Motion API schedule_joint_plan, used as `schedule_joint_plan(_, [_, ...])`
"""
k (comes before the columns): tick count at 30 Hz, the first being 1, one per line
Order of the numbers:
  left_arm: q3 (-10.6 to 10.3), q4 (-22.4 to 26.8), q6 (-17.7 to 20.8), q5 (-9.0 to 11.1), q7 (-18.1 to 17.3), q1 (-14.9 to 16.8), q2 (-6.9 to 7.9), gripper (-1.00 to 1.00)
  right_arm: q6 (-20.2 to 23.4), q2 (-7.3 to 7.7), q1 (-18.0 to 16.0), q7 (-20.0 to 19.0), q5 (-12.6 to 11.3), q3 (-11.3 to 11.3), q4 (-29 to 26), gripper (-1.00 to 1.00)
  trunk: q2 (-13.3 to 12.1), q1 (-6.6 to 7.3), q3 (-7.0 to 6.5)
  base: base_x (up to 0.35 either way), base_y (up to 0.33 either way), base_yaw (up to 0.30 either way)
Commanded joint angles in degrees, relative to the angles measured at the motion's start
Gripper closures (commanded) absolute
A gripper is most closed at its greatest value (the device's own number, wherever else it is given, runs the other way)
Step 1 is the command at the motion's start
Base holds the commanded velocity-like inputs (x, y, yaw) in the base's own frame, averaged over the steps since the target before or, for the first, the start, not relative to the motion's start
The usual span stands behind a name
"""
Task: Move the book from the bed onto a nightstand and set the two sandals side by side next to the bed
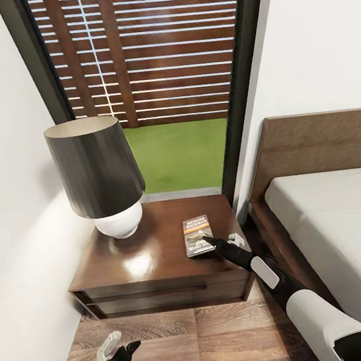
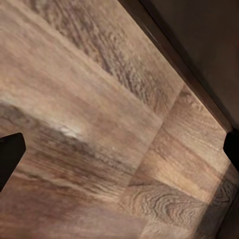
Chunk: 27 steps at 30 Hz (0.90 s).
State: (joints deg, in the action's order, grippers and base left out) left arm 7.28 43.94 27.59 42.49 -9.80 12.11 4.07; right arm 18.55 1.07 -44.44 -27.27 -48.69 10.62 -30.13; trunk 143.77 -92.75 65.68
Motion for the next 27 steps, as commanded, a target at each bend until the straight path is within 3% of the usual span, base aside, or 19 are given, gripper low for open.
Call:
schedule_joint_plan(1, [0.2,0.0,0.4,0.2,-0.1,0.0,-0.03,-1.00,0.2,0.07,0.0,0.0,-0.5,0.3,-0.1,-1.00,0.0,0.02,0.05,-0.079,-0.016,0.000])
schedule_joint_plan(16, [0.2,-0.7,0.5,0.5,-0.3,0.0,-0.03,-1.00,0.2,0.22,0.1,0.0,-0.1,0.7,-2.2,-1.00,0.0,0.02,0.05,-0.220,-0.069,0.000])
schedule_joint_plan(20, [0.4,-0.7,0.7,0.6,-0.5,0.0,-0.01,-1.00,1.2,0.57,0.6,0.1,0.2,1.0,-9.0,-1.00,0.0,0.12,-0.84,-0.049,-0.015,0.000])
schedule_joint_plan(22, [0.4,-0.7,0.8,0.6,-0.6,0.0,0.00,-1.00,4.0,1.11,1.2,0.2,0.4,1.0,-13.9,-1.00,-0.1,0.17,-1.28,-0.022,-0.007,0.000])
schedule_joint_plan(27, [0.4,-0.7,0.8,0.6,-0.6,0.0,0.04,-1.00,6.5,2.30,2.3,0.2,0.7,1.0,-18.7,-1.00,-0.1,0.30,-2.39,-0.011,-0.003,0.000])
